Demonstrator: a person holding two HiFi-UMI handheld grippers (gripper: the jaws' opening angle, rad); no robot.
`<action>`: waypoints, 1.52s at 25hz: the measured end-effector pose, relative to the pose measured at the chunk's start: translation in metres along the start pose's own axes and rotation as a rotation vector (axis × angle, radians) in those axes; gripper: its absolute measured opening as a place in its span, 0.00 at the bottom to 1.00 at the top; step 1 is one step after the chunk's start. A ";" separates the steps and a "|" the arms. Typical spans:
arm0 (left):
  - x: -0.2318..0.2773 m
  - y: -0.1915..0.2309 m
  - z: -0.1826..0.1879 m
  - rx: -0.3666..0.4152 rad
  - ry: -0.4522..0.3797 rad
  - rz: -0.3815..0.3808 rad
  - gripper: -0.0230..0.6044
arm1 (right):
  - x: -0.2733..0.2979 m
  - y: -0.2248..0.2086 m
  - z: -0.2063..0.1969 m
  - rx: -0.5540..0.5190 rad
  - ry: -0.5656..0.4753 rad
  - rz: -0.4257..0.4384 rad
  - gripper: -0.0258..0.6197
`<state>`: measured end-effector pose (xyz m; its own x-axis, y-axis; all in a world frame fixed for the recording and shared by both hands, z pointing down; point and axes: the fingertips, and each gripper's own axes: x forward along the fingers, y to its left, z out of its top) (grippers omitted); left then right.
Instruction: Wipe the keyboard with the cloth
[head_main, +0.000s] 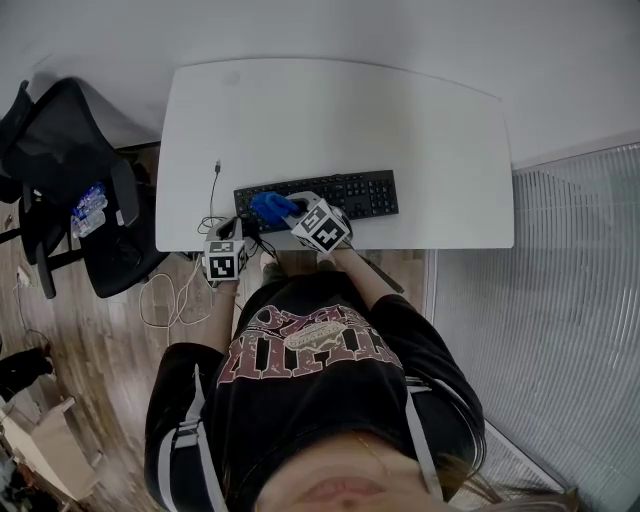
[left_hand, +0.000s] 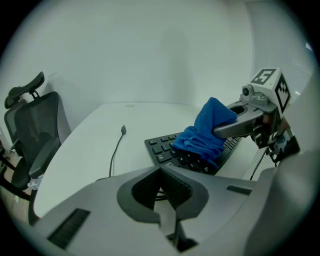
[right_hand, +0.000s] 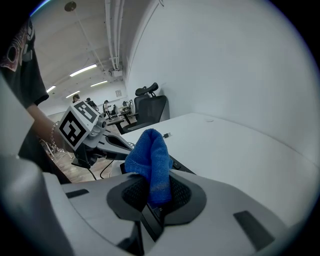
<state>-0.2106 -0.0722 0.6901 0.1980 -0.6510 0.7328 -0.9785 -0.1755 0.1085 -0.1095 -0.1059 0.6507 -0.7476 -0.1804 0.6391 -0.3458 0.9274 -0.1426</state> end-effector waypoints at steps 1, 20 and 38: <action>0.000 0.000 0.000 -0.002 0.000 0.002 0.09 | -0.002 -0.003 -0.002 0.004 0.001 -0.007 0.13; 0.002 -0.002 -0.002 -0.009 0.005 0.020 0.09 | -0.038 -0.043 -0.033 0.045 0.030 -0.089 0.13; 0.002 0.000 -0.001 -0.018 0.010 0.037 0.09 | -0.075 -0.081 -0.062 0.053 0.093 -0.130 0.13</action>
<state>-0.2106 -0.0726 0.6917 0.1609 -0.6492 0.7434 -0.9861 -0.1376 0.0932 0.0098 -0.1473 0.6607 -0.6397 -0.2640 0.7219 -0.4675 0.8791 -0.0927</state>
